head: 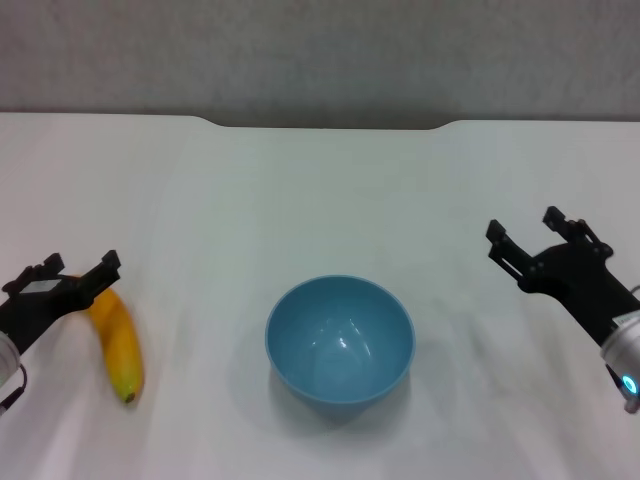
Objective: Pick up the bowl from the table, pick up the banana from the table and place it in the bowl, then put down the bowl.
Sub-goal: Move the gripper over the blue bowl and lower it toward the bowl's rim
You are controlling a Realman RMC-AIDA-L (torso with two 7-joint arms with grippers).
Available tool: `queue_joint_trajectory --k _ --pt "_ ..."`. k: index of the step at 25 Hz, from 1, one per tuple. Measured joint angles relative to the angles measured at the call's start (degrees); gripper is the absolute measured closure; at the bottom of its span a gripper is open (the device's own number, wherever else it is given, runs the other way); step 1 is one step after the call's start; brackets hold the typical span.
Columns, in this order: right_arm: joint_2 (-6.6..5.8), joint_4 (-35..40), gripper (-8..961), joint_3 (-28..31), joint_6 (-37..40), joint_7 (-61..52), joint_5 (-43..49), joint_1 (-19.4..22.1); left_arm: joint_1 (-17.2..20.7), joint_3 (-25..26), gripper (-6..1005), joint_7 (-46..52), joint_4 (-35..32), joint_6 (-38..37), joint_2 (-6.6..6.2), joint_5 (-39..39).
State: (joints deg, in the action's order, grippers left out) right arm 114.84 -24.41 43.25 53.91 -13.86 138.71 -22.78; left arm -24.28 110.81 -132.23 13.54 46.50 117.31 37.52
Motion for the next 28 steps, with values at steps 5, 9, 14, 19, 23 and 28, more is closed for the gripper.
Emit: queue_joint_trajectory --k 5,9,14,19,23,28 --pt "-2.97 -6.9 119 0.8 -7.9 0.3 0.2 -0.1 0.2 -0.1 106 -0.2 0.0 -0.4 -0.19 0.0" --pt "-6.49 -16.4 121 3.7 -19.2 1.0 2.6 0.1 0.2 0.1 106 -0.1 0.0 -0.5 -0.25 0.0" --pt "-7.71 -31.2 123 13.3 -39.3 1.6 14.1 2.6 0.7 0.2 105 -0.2 0.1 -0.5 -0.33 0.0" --pt "-6.47 -43.9 126 20.1 -58.7 2.1 21.6 3.6 1.0 0.3 105 0.1 0.3 -0.5 -0.34 0.0" --pt "-3.58 -49.0 128 25.9 -76.1 6.9 21.5 0.6 0.8 0.4 105 -0.1 0.3 -0.5 -0.33 0.0" --pt "-0.05 -47.4 131 33.5 -90.5 16.9 18.9 -4.9 -0.1 0.1 106 0.0 0.3 -0.5 -0.31 0.0"
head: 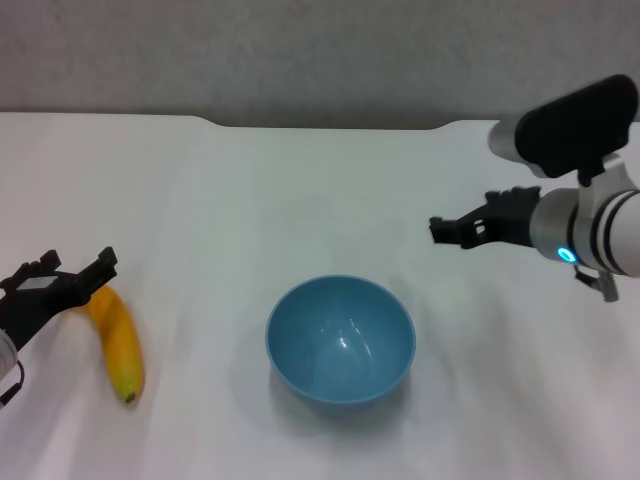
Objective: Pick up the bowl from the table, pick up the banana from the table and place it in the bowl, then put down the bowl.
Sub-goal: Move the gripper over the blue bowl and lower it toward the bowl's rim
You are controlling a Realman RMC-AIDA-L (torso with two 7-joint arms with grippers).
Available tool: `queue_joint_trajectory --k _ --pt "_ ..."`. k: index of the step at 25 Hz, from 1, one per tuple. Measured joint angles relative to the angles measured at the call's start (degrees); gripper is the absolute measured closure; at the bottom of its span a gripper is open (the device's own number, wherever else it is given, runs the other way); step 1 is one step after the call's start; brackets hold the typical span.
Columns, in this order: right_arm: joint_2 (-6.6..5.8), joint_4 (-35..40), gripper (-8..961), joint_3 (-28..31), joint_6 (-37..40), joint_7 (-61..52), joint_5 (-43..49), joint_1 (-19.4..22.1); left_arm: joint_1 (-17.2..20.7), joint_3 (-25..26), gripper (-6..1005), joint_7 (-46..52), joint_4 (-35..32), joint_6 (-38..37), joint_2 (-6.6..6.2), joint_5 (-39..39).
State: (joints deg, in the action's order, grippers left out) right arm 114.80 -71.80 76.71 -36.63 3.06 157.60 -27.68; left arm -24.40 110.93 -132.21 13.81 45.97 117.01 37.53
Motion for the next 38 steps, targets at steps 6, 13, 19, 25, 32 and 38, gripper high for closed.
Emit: queue_joint_trajectory --k 6,13,19,25,32,38 --pt "-0.21 5.9 134 4.3 -3.6 12.6 -16.9 -4.0 -0.1 0.0 106 0.1 0.0 0.0 0.03 0.0" --pt "-0.15 10.2 137 6.1 -8.3 17.4 -26.2 -6.7 0.0 0.1 106 0.2 0.1 0.0 0.04 0.0" --pt "-0.16 14.8 140 6.3 -11.7 17.8 -29.4 -9.3 -0.1 0.2 105 0.2 0.2 0.0 0.04 -0.1" --pt "0.18 17.9 143 5.6 -10.9 18.4 -30.1 -9.5 -0.2 0.2 105 0.2 0.3 0.0 0.06 -0.4" --pt "0.3 23.0 160 2.2 -6.5 21.1 -35.4 -9.6 -0.2 0.3 106 0.2 0.3 0.1 0.06 -0.7" --pt "0.38 23.4 182 0.2 -3.5 23.5 -38.4 -9.2 -0.2 0.2 105 0.2 0.3 0.3 0.06 -0.7"
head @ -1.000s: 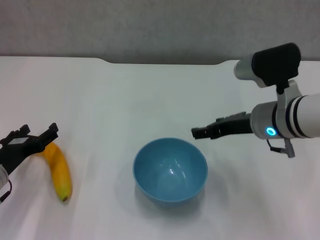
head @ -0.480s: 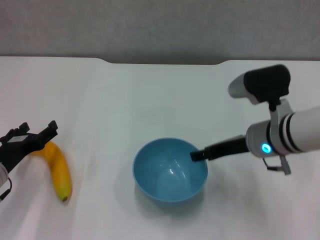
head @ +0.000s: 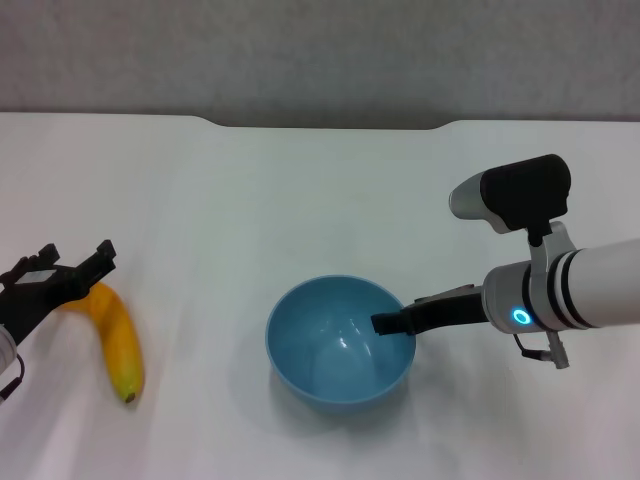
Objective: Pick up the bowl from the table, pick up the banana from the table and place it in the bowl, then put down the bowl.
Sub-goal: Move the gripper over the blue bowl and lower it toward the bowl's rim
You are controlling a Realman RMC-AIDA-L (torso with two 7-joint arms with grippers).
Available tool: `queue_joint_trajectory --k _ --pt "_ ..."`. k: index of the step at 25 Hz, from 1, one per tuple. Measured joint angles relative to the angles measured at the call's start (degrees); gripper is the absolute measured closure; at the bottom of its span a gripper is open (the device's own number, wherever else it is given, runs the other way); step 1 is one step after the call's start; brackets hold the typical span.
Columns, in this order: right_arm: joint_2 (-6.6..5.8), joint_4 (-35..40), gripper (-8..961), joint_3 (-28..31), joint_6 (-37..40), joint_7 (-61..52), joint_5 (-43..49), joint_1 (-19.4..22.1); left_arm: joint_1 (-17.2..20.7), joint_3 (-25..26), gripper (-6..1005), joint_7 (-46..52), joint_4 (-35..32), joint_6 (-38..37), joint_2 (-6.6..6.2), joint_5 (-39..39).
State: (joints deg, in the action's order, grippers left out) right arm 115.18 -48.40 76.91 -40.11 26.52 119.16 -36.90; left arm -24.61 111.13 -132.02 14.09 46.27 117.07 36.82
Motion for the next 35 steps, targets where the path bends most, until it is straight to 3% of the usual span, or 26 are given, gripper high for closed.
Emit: queue_joint_trajectory --k 13,35 --pt "0.05 1.6 184 -5.3 4.0 0.1 -3.1 -0.7 -0.1 -0.2 106 0.0 0.0 0.1 0.09 0.0" --pt "0.05 2.5 203 -7.5 6.6 0.7 -3.4 -1.0 -0.5 -0.2 106 0.1 -0.1 0.0 0.08 0.0"
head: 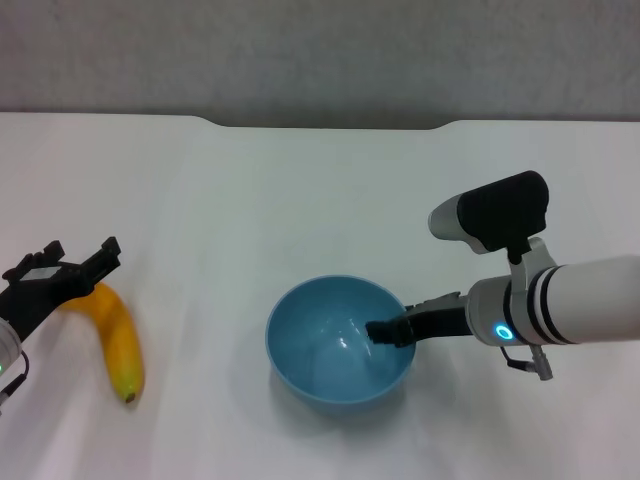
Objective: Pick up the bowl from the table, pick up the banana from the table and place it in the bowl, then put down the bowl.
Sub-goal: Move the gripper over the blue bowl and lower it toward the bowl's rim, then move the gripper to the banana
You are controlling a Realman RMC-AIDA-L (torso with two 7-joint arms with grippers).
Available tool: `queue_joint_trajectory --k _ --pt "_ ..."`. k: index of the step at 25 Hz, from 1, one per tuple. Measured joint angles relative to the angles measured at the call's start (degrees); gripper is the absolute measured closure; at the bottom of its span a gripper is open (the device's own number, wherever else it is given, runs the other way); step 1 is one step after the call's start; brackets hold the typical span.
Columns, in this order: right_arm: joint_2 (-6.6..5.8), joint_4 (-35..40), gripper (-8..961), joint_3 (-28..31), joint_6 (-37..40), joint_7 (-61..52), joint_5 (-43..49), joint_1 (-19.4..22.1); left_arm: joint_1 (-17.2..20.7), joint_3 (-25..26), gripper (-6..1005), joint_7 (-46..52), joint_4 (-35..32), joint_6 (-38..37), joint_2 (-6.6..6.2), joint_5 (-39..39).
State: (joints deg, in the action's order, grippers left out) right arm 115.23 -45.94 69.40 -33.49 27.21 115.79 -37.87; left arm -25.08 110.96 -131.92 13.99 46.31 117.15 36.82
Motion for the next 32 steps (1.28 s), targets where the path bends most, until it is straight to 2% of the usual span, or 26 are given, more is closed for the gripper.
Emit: queue_joint_trajectory --k 3,8,11,16,22,27,32 --pt "0.04 0.4 204 -0.2 1.7 0.2 -1.2 0.3 0.0 0.1 106 0.0 -0.2 0.1 -0.04 0.0" --pt "0.0 2.1 407 0.1 2.6 2.0 -4.1 0.4 0.2 0.1 106 0.0 -0.2 0.1 0.03 0.0" --pt "0.0 2.6 640 -0.1 2.6 2.3 -4.3 0.2 0.2 0.1 106 0.0 -0.2 0.1 0.03 0.0" --pt "-0.01 2.9 856 -0.3 2.7 2.6 -4.3 0.0 0.0 0.0 105 -0.2 -0.3 -0.3 0.02 0.0" --pt "-0.04 2.5 918 -0.1 2.8 2.6 -4.3 0.4 0.1 0.1 105 -0.1 -0.3 -0.3 0.0 0.0" --pt "-0.07 2.3 916 0.3 2.9 3.4 -4.2 0.5 -0.1 -0.9 105 0.5 -0.3 -0.4 -0.11 0.5" --pt "-0.29 1.0 914 2.7 2.9 5.0 -3.9 2.8 0.8 -5.2 105 9.3 3.3 -1.2 -1.31 1.4"
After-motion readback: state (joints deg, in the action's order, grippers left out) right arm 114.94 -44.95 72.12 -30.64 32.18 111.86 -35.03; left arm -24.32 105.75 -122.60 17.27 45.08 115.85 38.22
